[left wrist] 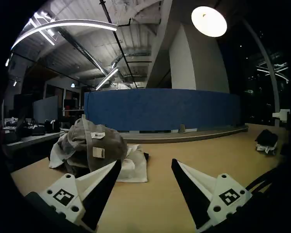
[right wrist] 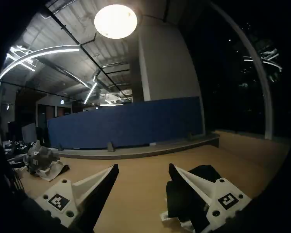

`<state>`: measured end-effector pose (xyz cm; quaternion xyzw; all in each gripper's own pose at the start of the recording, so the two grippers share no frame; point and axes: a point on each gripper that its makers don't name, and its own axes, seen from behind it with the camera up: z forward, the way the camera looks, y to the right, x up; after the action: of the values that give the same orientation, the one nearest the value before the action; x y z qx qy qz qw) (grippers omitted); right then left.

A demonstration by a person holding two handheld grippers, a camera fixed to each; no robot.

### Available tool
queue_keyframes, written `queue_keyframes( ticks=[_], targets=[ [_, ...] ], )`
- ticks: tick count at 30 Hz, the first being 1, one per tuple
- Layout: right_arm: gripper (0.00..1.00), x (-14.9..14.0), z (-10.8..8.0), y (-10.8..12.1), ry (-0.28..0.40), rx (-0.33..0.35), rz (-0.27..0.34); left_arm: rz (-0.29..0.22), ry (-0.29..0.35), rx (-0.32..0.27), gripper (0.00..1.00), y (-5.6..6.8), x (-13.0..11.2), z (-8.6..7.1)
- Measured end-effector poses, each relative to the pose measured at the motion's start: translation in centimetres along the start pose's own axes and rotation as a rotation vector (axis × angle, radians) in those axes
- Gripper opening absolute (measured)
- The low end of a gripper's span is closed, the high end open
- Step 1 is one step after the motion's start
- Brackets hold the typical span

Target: Fold towel

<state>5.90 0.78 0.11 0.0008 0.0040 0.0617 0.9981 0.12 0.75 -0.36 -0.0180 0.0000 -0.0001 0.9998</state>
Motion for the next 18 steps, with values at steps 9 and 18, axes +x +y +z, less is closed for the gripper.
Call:
queue_keyframes(
  ticks=[9,18],
  targets=[
    [1.00,-2.5,-0.1,0.8,0.000,-0.015,-0.027,0.000,0.000,0.000,0.96,0.0,0.0,0.0],
    [1.00,-4.0,-0.1,0.2,0.003,0.001,-0.046,0.000,0.000,0.000,0.96,0.1,0.0,0.0]
  ],
)
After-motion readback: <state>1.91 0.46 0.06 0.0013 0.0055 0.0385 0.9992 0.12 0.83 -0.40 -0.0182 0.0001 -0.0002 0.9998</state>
